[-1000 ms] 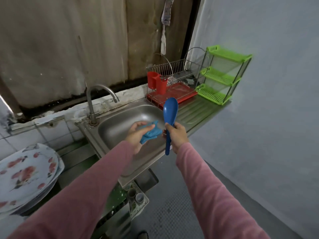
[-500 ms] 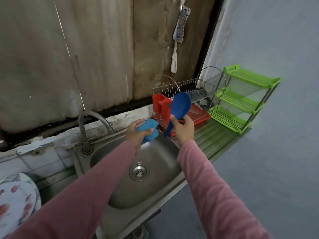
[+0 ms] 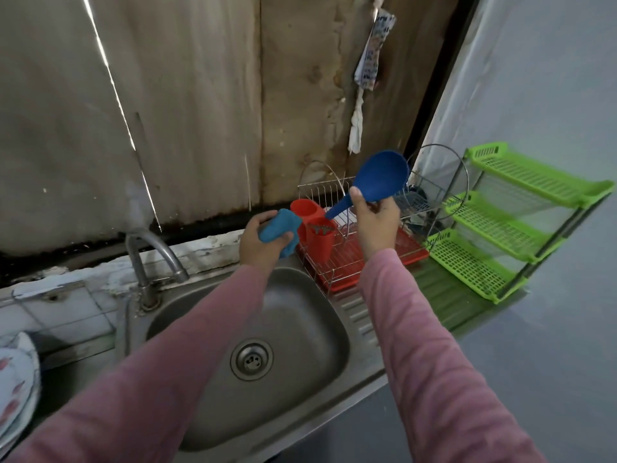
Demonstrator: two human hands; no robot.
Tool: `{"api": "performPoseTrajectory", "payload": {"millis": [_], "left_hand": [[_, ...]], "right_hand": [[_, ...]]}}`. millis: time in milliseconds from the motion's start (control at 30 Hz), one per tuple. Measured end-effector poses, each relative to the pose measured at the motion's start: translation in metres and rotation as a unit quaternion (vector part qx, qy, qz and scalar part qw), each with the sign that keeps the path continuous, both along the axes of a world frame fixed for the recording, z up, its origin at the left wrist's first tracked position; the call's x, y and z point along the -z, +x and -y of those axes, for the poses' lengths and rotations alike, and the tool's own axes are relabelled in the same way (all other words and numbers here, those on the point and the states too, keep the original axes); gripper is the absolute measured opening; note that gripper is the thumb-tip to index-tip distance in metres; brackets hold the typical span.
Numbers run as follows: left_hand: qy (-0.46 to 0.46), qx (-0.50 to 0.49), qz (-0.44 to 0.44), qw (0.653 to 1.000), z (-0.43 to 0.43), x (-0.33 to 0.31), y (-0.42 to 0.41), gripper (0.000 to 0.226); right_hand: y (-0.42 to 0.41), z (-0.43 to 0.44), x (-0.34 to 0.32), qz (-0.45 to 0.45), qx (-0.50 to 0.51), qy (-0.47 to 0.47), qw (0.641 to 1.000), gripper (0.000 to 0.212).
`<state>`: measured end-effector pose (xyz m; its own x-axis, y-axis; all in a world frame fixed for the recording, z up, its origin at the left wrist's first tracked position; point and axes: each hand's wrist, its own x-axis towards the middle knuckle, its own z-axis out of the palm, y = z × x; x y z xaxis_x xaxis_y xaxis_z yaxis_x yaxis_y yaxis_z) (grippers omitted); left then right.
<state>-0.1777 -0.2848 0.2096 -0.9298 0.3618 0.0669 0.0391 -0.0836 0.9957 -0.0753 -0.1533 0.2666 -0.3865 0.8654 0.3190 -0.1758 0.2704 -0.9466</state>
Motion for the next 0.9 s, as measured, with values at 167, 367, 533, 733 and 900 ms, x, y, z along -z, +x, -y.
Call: {"api": "performPoseTrajectory", "payload": {"millis": [167, 367, 533, 733, 900], "left_hand": [[-0.01, -0.03, 0.005, 0.999, -0.009, 0.016, -0.001, 0.047], [-0.013, -0.072, 0.019, 0.997, -0.005, 0.036, 0.012, 0.041], [0.001, -0.093, 0.041, 0.995, 0.008, 0.048, 0.027, 0.041], [0.0, -0.108, 0.047, 0.993, 0.023, 0.059, 0.05, 0.044], [-0.031, -0.142, 0.038, 0.989, 0.071, 0.087, 0.073, 0.044]], "right_hand": [[-0.012, -0.011, 0.022, 0.145, -0.035, 0.044, 0.988, 0.01], [-0.007, -0.015, 0.038, 0.244, -0.089, 0.081, 0.962, 0.018], [0.004, -0.017, 0.046, 0.272, -0.112, 0.077, 0.953, 0.026], [0.019, 0.005, 0.075, 0.207, -0.061, 0.003, 0.976, 0.03], [0.033, 0.062, 0.119, 0.276, -0.12, 0.001, 0.954, 0.038]]}}
